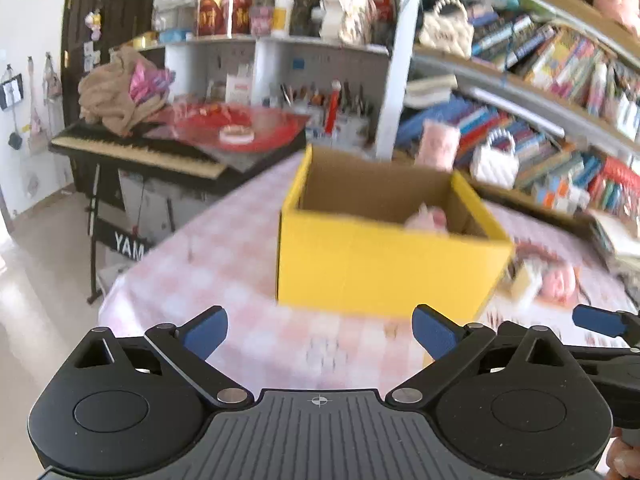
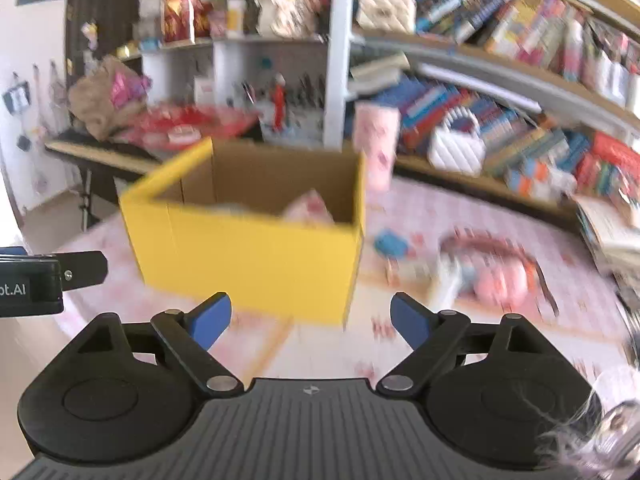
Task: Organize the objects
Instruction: 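Withdraw both tools from the box toward the remaining items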
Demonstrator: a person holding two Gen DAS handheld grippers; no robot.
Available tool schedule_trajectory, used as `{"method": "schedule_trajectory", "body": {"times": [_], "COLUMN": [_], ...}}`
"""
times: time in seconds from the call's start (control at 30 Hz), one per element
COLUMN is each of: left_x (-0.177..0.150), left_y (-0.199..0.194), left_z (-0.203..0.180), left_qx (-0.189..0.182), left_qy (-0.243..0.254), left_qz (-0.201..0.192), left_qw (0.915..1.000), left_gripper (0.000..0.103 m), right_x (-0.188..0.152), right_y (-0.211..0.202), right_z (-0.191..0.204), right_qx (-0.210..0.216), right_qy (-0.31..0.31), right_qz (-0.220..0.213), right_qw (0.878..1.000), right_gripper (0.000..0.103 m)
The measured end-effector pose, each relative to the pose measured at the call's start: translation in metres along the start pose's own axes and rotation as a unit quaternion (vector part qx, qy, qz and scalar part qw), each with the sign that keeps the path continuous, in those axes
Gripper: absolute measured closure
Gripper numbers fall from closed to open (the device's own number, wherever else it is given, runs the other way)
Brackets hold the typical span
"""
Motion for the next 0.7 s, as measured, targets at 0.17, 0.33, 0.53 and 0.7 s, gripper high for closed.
{"method": "schedule_trajectory", "body": {"times": [0.17,0.33,0.53,0.7], "left_x": [-0.034,-0.052,-0.063,-0.062], "left_y": [-0.008,-0.015,-0.021,-0.022], "left_z": [-0.012,-0.025,-0.048,-0.067], "left_qx": [-0.010,-0.030,-0.065,-0.086], "left_qy": [0.028,0.049,0.077,0.085], "left_qz": [0.031,0.050,0.063,0.061], "left_qw": [0.9991,0.9971,0.9929,0.9909], "left_gripper": [0.003,0.003,0.003,0.003], "right_x": [-0.042,-0.068,-0.083,-0.088], "right_y": [-0.019,-0.036,-0.054,-0.066], "right_z": [-0.010,-0.024,-0.050,-0.068], "right_qx": [-0.036,-0.065,-0.098,-0.124], "right_qy": [0.012,0.034,0.070,0.082], "right_qz": [0.034,0.051,0.060,0.062], "right_qw": [0.999,0.996,0.991,0.987], "right_gripper": [0.016,0.015,0.013,0.013]}}
Point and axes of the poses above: each gripper's, at about its wrist camera, not at the fingertips, and y roughly the way its jaws point, z to its left, x to its top, the point moved 9 cm from there along y, roughly the way its jaws point, and after that the axes turned 3 degrees about y, right-handed, at the moved point
